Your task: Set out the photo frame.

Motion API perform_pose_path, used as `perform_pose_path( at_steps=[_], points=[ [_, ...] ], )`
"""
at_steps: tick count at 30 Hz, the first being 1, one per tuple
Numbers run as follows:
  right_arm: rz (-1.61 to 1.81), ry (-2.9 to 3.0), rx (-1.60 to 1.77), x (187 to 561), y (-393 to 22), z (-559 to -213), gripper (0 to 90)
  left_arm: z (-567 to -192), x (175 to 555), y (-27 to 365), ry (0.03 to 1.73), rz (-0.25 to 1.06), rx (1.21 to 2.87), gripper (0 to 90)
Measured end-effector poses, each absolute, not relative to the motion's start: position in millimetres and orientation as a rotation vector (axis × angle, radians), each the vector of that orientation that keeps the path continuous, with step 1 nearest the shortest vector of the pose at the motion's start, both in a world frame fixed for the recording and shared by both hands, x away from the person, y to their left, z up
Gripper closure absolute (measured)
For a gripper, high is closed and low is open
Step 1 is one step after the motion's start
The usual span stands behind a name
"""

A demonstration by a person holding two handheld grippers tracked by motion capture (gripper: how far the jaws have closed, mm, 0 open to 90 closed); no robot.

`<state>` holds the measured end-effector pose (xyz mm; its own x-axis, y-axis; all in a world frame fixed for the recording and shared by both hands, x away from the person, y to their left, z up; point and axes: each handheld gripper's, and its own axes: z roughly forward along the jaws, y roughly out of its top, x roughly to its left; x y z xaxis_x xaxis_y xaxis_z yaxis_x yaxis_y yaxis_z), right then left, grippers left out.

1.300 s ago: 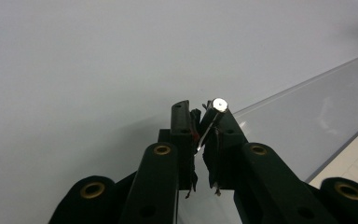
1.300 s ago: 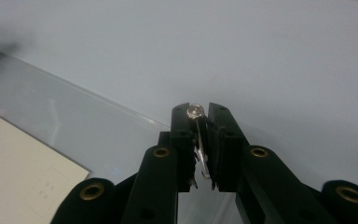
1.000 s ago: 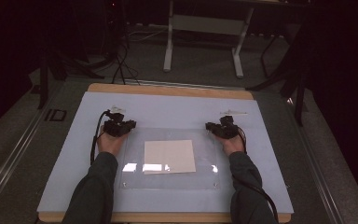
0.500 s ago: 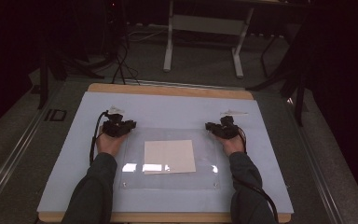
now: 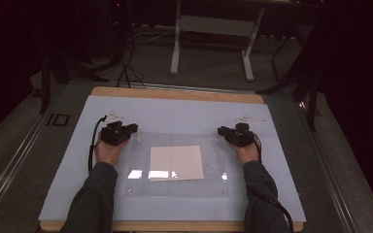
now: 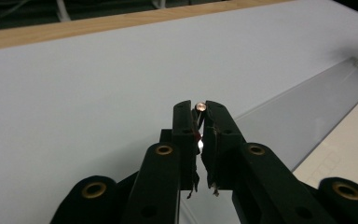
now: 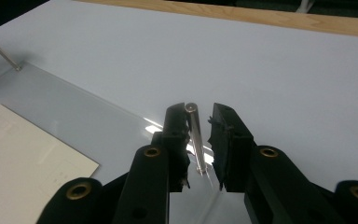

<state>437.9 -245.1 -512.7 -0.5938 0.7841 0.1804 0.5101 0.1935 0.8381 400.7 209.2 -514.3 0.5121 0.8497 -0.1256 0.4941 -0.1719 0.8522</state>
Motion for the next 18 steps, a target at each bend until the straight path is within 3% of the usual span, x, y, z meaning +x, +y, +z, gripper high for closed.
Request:
perform_pose_path(
  at_steps=[18],
  points=[
    [1.352,2.149,1.234,437.9,-237.4,-514.7,82.3,-517.6,400.0,208.7,1.096,0.505,1.815,84.0]
  ],
)
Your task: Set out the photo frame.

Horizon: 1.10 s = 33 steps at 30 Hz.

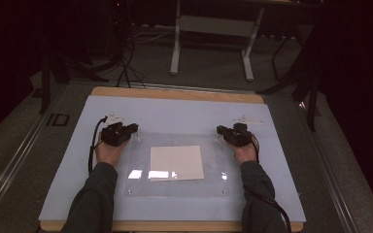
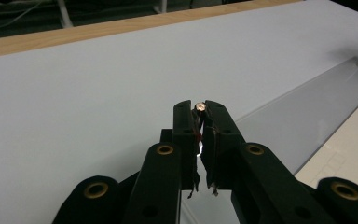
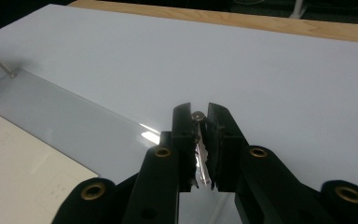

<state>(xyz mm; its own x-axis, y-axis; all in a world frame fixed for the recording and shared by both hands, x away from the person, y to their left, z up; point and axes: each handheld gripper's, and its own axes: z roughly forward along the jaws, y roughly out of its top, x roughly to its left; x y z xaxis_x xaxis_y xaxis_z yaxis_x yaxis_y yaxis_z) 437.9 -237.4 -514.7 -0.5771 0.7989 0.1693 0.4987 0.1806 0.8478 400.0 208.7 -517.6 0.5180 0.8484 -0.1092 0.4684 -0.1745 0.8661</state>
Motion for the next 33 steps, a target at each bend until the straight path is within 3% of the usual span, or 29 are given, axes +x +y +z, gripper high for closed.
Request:
perform_pose_path(
  at_steps=[18,33],
  points=[
    [1.344,2.154,1.255,439.0,-237.0,-514.3,82.7,-520.9,402.6,207.6,1.113,0.495,1.797,83.8],
    [1.293,2.217,1.322,450.2,-235.0,-511.7,83.4,-528.8,415.3,207.3,1.180,0.406,1.832,84.0]
  ],
)
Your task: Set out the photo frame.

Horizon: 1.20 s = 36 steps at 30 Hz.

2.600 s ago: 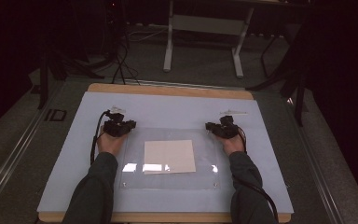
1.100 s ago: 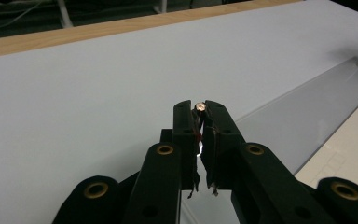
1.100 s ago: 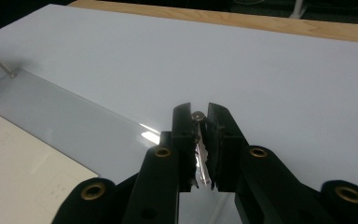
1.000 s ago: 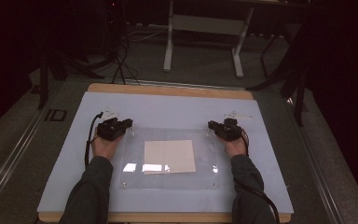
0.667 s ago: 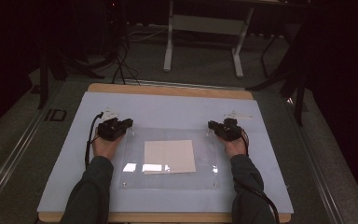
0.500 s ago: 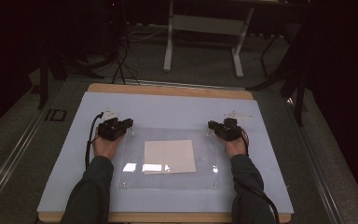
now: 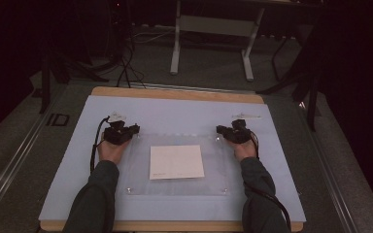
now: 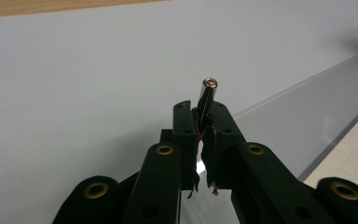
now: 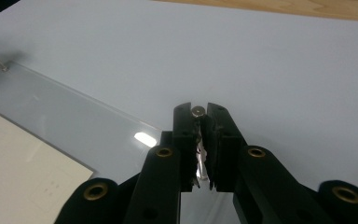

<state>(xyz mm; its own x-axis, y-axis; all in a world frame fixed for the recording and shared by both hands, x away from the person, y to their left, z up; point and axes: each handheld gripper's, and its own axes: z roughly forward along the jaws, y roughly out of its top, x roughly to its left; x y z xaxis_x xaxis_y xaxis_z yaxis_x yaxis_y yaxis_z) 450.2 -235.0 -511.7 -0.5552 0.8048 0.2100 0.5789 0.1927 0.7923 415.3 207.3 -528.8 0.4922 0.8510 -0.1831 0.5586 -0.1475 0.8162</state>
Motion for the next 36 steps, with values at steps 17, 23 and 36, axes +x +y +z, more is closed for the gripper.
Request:
perform_pose_path(
  at_steps=[17,23,36],
  points=[
    [1.337,2.233,1.420,465.0,-238.1,-512.6,83.6,-525.9,427.6,208.7,1.231,0.326,1.824,85.5],
    [1.342,2.229,1.436,469.6,-237.5,-513.3,84.2,-524.8,432.3,209.5,1.250,0.298,1.821,85.8],
    [1.343,2.153,1.534,479.8,-231.7,-516.9,85.2,-527.7,438.4,209.4,1.301,0.280,1.759,86.1]
  ],
)
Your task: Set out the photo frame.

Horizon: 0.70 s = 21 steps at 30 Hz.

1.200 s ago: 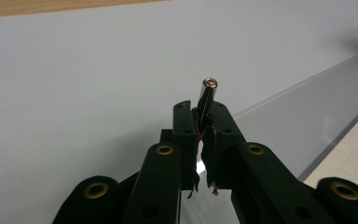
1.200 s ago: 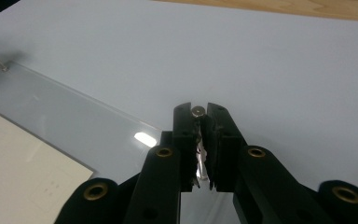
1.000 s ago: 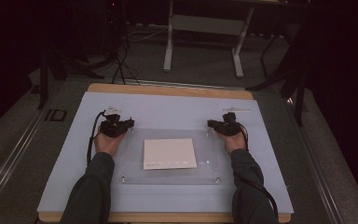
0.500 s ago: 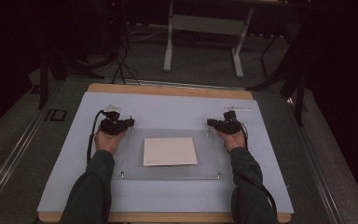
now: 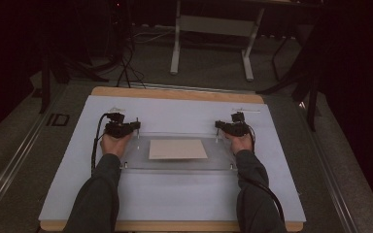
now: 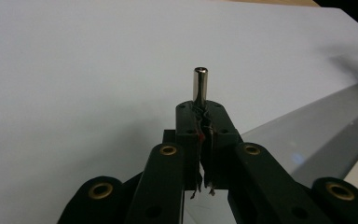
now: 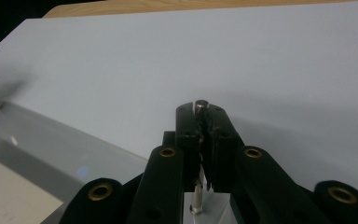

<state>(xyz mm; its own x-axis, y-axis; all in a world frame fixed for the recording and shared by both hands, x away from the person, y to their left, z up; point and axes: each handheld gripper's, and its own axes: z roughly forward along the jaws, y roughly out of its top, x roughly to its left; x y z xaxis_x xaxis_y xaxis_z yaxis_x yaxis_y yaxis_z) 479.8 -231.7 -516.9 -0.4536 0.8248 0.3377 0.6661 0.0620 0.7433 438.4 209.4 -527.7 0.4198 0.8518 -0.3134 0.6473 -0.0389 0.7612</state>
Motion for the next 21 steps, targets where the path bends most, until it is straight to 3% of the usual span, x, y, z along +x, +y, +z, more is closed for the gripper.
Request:
perform_pose_path(
  at_steps=[15,19,21],
  points=[
    [1.342,2.099,1.616,484.5,-228.2,-519.3,85.4,-526.5,440.5,206.9,1.349,0.283,1.742,84.5],
    [1.345,2.092,1.629,484.9,-227.9,-519.5,85.4,-522.3,437.3,209.4,1.325,0.304,1.774,81.6],
    [1.346,2.089,1.636,485.3,-227.9,-520.0,85.5,-519.5,435.2,211.2,1.313,0.323,1.778,74.8]
  ],
)
